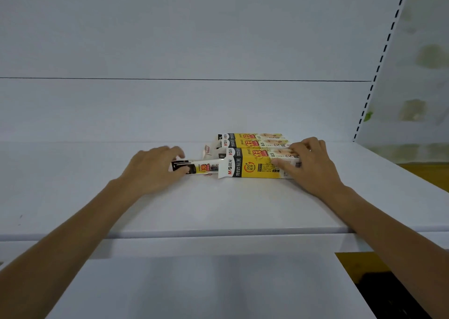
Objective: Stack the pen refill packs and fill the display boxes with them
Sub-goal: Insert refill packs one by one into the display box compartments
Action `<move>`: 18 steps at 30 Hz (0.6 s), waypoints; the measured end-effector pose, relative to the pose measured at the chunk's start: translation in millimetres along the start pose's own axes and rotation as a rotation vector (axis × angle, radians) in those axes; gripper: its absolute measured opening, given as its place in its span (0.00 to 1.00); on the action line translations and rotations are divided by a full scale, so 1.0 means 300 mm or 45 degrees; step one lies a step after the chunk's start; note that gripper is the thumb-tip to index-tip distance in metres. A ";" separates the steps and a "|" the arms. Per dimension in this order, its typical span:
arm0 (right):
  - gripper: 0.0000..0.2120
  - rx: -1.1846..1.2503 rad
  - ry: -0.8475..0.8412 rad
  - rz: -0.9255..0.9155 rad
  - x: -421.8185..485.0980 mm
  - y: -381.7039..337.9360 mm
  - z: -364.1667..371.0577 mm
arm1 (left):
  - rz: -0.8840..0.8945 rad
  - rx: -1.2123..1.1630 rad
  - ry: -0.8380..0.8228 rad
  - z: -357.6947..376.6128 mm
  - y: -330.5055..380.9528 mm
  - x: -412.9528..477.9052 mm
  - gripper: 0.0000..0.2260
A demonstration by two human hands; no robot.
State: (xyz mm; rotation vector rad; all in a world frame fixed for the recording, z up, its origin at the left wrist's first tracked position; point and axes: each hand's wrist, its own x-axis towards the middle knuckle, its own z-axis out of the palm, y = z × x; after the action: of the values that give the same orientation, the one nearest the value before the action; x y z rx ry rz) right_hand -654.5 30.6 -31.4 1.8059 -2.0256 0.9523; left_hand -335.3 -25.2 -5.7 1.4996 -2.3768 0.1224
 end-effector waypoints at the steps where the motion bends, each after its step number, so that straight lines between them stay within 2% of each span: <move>1: 0.30 0.020 0.004 0.005 -0.001 -0.001 0.000 | -0.026 -0.050 -0.009 0.015 -0.018 -0.014 0.12; 4: 0.28 0.123 0.030 0.004 -0.002 -0.003 -0.001 | -0.071 -0.322 0.084 0.050 -0.036 -0.028 0.05; 7: 0.26 0.189 0.007 -0.053 -0.005 -0.004 -0.002 | -0.076 -0.423 0.187 0.064 -0.026 -0.009 0.08; 18: 0.26 0.166 -0.048 -0.070 -0.004 -0.002 0.000 | -0.047 -0.514 0.092 0.080 0.075 0.026 0.06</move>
State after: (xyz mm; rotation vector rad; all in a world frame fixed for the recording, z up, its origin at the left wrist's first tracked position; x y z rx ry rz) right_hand -653.8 31.5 -31.9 1.9493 -1.9661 1.0645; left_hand -364.0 -27.8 -23.6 1.3184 -2.1518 -0.2900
